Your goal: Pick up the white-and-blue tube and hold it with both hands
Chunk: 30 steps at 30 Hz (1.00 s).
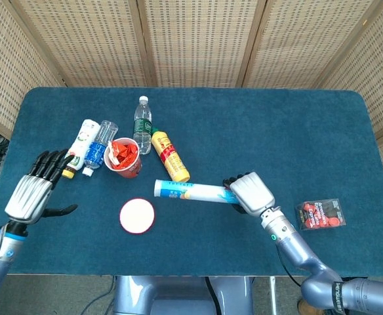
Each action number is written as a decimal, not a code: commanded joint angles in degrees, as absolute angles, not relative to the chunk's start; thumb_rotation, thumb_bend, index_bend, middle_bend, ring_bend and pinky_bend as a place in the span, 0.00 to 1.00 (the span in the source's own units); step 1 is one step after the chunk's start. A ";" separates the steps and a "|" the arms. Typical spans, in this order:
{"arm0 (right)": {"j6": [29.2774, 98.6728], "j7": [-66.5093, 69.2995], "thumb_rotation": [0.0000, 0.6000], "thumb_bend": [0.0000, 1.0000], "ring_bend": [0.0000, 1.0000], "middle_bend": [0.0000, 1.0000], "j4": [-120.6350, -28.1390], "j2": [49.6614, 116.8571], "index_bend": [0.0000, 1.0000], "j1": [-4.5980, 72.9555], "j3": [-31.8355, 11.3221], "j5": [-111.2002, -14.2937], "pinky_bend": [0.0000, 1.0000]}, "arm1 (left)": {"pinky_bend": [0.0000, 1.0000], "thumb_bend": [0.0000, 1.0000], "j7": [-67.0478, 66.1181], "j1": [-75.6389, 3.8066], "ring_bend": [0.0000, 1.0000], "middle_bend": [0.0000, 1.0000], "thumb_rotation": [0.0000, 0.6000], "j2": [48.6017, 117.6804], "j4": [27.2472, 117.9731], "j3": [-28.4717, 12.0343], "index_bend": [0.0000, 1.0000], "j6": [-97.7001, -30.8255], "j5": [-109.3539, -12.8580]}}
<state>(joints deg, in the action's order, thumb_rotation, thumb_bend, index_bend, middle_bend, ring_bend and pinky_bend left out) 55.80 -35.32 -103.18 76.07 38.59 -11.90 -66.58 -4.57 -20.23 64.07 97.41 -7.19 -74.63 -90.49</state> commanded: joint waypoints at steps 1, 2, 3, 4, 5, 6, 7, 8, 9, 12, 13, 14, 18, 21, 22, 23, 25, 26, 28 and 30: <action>56.98 -39.15 1.00 0.74 0.69 0.65 -105.53 76.60 0.67 40.31 -13.22 -62.31 0.64 | 0.00 0.00 -9.11 -24.79 0.00 0.00 1.00 64.34 100.75 -9.80 0.00 -70.48 -91.22; 57.47 -40.39 1.00 0.74 0.69 0.65 -105.92 76.96 0.67 40.78 -13.41 -61.18 0.64 | 0.01 0.00 -10.81 -26.20 0.00 0.00 1.00 65.13 101.20 -10.54 0.00 -69.23 -90.87; 57.93 -41.45 1.00 0.74 0.69 0.65 -106.24 77.28 0.67 41.17 -13.49 -60.10 0.64 | 0.02 0.00 -12.48 -27.49 0.01 0.00 1.00 66.20 101.29 -11.15 0.00 -68.21 -90.58; 58.34 -42.27 1.00 0.74 0.69 0.65 -106.61 77.65 0.67 41.57 -13.62 -59.06 0.64 | 0.04 0.00 -14.24 -28.99 0.02 0.00 1.00 67.60 100.90 -11.68 0.00 -67.11 -90.65; 58.76 -43.00 1.00 0.74 0.69 0.65 -106.90 77.99 0.67 41.95 -13.76 -58.00 0.64 | 0.06 0.00 -15.60 -30.28 0.03 0.00 1.00 69.20 100.09 -12.18 0.00 -66.04 -90.11; 59.32 -43.85 1.00 0.74 0.69 0.65 -107.23 78.34 0.67 42.39 -13.85 -56.80 0.64 | 0.08 0.00 -16.82 -31.55 0.05 0.00 1.00 70.98 99.09 -12.54 0.00 -64.85 -89.19; 59.72 -44.39 1.00 0.74 0.69 0.65 -107.45 78.55 0.67 42.69 -13.89 -56.04 0.64 | 0.10 0.00 -17.42 -32.45 0.07 0.01 1.00 72.16 98.36 -12.70 0.00 -63.98 -88.66; 60.15 -44.85 1.00 0.74 0.69 0.65 -107.67 78.82 0.67 43.03 -14.02 -55.32 0.64 | 0.12 0.00 -17.53 -34.02 0.08 0.02 1.00 73.94 97.20 -12.79 0.00 -62.37 -88.51; 60.57 -45.40 1.00 0.74 0.69 0.65 -107.86 79.06 0.67 43.37 -14.12 -54.57 0.64 | 0.13 0.00 -17.31 -35.31 0.10 0.04 1.00 75.79 95.48 -13.13 0.01 -61.53 -88.30; 61.71 -46.43 1.00 0.74 0.69 0.65 -108.69 79.54 0.67 44.20 -14.29 -52.77 0.64 | 0.16 0.00 -16.18 -37.74 0.14 0.07 1.00 79.56 91.55 -13.47 0.04 -60.63 -88.37; 62.04 -46.63 1.00 0.74 0.69 0.65 -108.99 79.66 0.67 44.45 -14.37 -52.23 0.64 | 0.16 0.00 -15.81 -38.48 0.14 0.08 1.00 80.62 90.47 -13.59 0.05 -60.29 -88.27; 62.30 -46.82 1.00 0.74 0.69 0.65 -109.25 79.75 0.67 44.71 -14.41 -51.73 0.64 | 0.16 0.00 -15.41 -39.21 0.14 0.08 1.00 81.61 89.50 -13.69 0.05 -59.97 -88.20; 63.13 -47.59 1.00 0.74 0.69 0.65 -109.96 79.99 0.67 45.66 -14.37 -50.25 0.64 | 0.16 0.00 -14.87 -41.37 0.14 0.07 1.00 84.86 86.46 -13.97 0.06 -59.69 -88.27; 63.63 -47.81 1.00 0.74 0.69 0.65 -110.20 80.14 0.67 46.19 -14.23 -49.42 0.65 | 0.17 0.00 -14.35 -42.53 0.15 0.08 1.00 86.71 85.14 -14.09 0.08 -59.56 -87.96; 63.82 -47.89 1.00 0.74 0.69 0.65 -110.20 80.22 0.67 46.39 -14.17 -49.09 0.65 | 0.18 0.00 -14.13 -42.93 0.16 0.09 1.00 87.21 84.72 -14.09 0.11 -59.45 -87.87; 64.00 -47.98 1.00 0.74 0.69 0.65 -110.19 80.33 0.67 46.60 -14.12 -48.76 0.65 | 0.19 0.00 -13.95 -43.30 0.18 0.11 1.00 87.66 84.29 -14.09 0.12 -59.39 -87.80; 64.34 -48.07 1.00 0.74 0.69 0.65 -110.17 80.62 0.67 46.97 -13.97 -48.19 0.65 | 0.25 0.00 -13.97 -43.90 0.23 0.16 1.00 88.60 83.34 -13.98 0.16 -59.60 -87.88; 64.48 -48.16 1.00 0.74 0.69 0.65 -110.12 80.76 0.67 47.16 -13.84 -47.99 0.65 | 0.27 0.00 -13.93 -44.14 0.25 0.17 1.00 89.00 82.96 -13.85 0.18 -59.68 -87.94; 64.80 -48.39 1.00 0.74 0.69 0.65 -109.92 81.11 0.67 47.53 -13.55 -47.66 0.65 | 0.38 0.00 -13.88 -44.57 0.31 0.23 1.00 89.71 82.45 -13.46 0.22 -59.80 -88.12; 65.09 -48.41 1.00 0.74 0.69 0.65 -109.82 81.47 0.67 47.83 -13.32 -47.40 0.65 | 0.48 0.00 -14.41 -44.85 0.36 0.29 1.00 90.32 82.00 -13.22 0.27 -60.15 -88.17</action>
